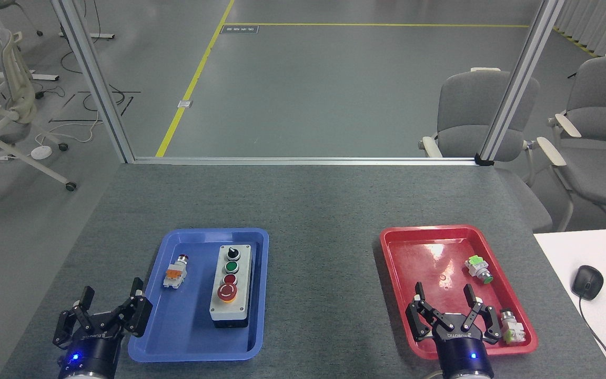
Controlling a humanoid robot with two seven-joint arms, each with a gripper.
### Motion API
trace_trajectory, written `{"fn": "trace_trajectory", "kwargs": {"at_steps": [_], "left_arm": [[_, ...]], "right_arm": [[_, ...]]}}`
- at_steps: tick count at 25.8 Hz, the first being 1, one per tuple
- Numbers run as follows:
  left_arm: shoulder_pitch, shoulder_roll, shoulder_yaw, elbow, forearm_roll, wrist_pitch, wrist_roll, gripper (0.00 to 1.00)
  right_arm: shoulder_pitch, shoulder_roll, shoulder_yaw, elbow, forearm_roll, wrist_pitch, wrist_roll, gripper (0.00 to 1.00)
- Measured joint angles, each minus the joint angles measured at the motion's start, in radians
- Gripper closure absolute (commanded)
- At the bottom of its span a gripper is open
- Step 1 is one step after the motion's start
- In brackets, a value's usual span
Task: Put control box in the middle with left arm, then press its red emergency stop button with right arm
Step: 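Move the left gripper toward the grey control box in the blue tray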
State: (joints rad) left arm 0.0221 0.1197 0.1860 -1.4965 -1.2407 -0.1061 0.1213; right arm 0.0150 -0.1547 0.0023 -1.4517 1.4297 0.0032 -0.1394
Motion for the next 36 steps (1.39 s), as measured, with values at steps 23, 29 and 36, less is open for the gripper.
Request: {"fn": "trace_trajectory", "kwargs": {"at_steps": [23, 29, 36], "left_arm": [[0.053, -0.008, -0.010, -0.120, -0.034, -0.079, 0.014, 0.01], [0.074, -0.049, -0.092, -0.146, -0.169, -0.021, 0.010, 0.01], [0.045, -0.107, -0.238, -0.056, -0.274, 0.116, 0.005, 0.01]], "right_arm": [[0.006, -0.003, -0.005, -0.001, 0.002, -0.022, -0.008, 0.02], [0.016, -0.009, -0.005, -0.001, 0.001, -0.023, -0.004, 0.02], [0.021, -0.015, -0.008, 0.000, 0.001, -0.024, -0.002, 0.02]]}}
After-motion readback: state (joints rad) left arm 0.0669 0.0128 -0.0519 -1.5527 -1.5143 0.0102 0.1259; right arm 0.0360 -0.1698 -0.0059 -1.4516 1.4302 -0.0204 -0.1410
